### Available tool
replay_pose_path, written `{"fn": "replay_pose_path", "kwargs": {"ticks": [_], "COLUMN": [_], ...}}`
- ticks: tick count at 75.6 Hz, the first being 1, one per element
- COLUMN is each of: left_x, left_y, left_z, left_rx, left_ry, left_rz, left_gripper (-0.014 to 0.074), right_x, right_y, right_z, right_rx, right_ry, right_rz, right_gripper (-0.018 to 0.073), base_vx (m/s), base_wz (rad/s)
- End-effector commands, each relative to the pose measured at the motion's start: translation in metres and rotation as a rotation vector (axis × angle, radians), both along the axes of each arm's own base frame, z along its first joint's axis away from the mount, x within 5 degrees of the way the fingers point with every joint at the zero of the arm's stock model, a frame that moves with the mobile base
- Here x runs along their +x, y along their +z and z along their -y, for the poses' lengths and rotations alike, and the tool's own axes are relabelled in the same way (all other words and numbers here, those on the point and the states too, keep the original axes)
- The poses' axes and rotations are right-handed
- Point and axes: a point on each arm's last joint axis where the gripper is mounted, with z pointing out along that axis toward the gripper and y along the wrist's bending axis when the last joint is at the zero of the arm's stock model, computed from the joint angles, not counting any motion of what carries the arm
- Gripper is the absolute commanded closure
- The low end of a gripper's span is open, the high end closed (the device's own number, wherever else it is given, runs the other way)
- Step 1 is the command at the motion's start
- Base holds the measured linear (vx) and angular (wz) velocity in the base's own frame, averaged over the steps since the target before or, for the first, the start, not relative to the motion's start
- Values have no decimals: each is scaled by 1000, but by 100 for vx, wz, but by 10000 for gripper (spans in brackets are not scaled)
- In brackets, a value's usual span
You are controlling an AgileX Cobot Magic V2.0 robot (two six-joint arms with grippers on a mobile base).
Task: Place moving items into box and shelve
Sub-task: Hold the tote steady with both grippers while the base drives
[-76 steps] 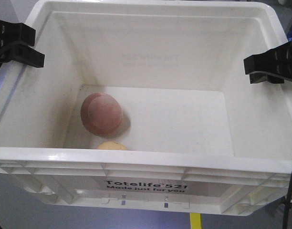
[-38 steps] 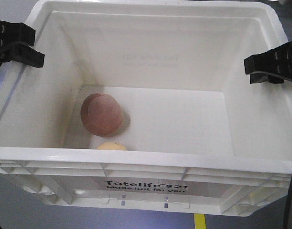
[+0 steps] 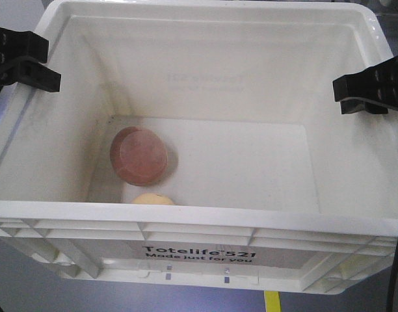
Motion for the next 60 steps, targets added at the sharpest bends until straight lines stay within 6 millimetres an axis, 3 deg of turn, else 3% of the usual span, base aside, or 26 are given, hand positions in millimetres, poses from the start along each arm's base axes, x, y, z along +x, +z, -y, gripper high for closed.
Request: {"fn": "replay_pose_path", "kwargs": {"ticks": [1, 60], "left_x": [-10, -11], "left_y": [33, 34], "left_z": [5, 5], "left_rx": [-135, -136], "left_ry": [-8, -9], "left_rz": [168, 168], "left_gripper": [599, 599], "right_x": [-1, -1], "right_y": [24, 24], "right_z": [5, 5], "right_rx": [17, 16], "right_ry": [-17, -18], "right_rz": [161, 158], "right_gripper": [565, 565], "base_vx": [57, 58], "base_wz": [-7, -7]}}
